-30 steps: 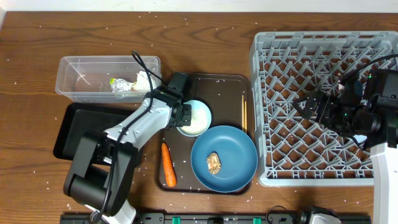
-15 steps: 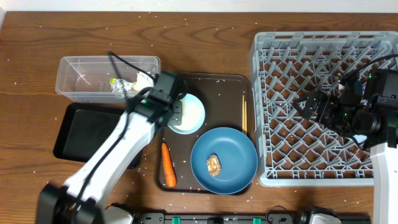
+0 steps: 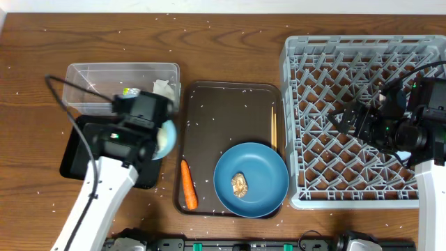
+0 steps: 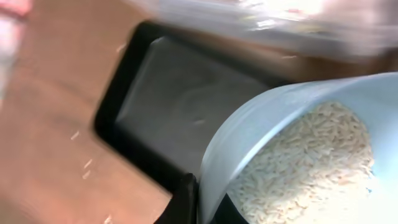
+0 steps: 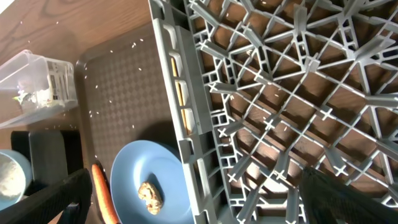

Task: Sort waste into correct bins and load items into the dishwasher rack
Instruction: 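Carry the rice bowl left and tip rice into the black tray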

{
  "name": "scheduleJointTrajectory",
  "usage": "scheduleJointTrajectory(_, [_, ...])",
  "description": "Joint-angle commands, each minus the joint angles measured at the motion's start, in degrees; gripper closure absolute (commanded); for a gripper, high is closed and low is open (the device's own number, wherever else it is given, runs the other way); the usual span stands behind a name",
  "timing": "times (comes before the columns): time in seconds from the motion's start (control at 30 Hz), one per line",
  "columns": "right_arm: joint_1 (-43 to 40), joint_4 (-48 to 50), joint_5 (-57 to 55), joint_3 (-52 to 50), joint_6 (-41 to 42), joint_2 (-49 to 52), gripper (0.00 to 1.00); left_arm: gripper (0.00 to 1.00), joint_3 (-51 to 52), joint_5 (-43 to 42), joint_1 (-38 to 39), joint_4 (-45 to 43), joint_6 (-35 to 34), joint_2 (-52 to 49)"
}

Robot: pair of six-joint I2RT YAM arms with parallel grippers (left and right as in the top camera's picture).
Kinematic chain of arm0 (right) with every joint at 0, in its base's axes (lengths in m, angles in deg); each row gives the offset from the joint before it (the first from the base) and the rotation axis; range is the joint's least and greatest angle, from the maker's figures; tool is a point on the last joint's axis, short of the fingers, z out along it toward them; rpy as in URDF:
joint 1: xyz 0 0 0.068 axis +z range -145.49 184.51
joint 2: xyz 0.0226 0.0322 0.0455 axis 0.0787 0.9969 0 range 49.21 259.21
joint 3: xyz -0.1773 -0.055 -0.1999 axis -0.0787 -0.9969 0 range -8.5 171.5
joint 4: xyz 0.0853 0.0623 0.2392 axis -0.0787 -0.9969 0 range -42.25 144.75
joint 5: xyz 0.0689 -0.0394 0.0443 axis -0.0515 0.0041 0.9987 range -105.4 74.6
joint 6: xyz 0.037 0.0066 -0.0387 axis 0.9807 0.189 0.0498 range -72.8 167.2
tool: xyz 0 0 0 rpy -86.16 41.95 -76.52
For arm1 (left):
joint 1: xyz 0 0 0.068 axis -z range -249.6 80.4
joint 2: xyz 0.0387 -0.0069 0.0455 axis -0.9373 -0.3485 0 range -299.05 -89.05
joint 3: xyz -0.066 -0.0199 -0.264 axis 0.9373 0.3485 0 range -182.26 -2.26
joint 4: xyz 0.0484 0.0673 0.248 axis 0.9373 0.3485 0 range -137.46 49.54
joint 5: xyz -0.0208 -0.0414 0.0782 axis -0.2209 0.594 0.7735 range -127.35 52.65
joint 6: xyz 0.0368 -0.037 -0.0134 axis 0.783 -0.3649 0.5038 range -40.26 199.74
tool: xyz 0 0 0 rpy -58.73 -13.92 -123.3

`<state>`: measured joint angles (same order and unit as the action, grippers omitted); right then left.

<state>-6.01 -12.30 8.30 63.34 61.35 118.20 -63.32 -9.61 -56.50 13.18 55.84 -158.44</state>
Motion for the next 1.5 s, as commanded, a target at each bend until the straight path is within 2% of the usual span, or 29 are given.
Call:
scheduleJointTrajectory(0.0, [0.48, -0.20, 0.09, 0.26, -0.94, 0.13, 0.01, 0.94, -1.53, 6.34, -6.99, 2.23, -5.79, 0.31])
scheduleJointTrajectory(0.2, [0.48, -0.13, 0.07, 0.26, -0.96, 0.13, 0.01, 0.94, -1.25, 15.06, -14.62, 3.65, -10.97, -0.94])
scheduleJointTrajectory(0.33, [0.48, -0.02, 0.07, 0.26, -0.96, 0.13, 0.01, 0.94, -0.26, 24.22, -14.75, 3.61, -13.97, -2.82])
scheduleJointTrajectory(0.47, [0.48, 0.02, 0.07, 0.26, -0.94, 0.13, 0.01, 0.94, 0.00, 31.78, -14.64, 4.42, -13.22, -7.80])
scheduleJointTrajectory(0.73, [0.48, 0.48, 0.07, 0.26, -0.94, 0.13, 0.01, 0.94, 0.00, 35.52, -14.03, 7.32, -13.27, -20.02])
scheduleJointTrajectory(1.07, [0.48, 1.40, 0.07, 0.26, -0.96, 0.13, 0.01, 0.94, 0.09, 38.84, -8.55, 7.80, -13.25, -34.38])
scheduleJointTrajectory(1.2, [0.48, 1.42, 0.07, 0.26, -0.96, 0.13, 0.01, 0.94, 0.09, 42.21, -5.57, 8.76, -13.27, -36.24])
scheduleJointTrajectory(1.47, [0.48, 1.42, 0.07, 0.26, -0.96, 0.13, 0.01, 0.94, -0.26, 43.65, -3.69, 9.22, -12.39, -36.17])
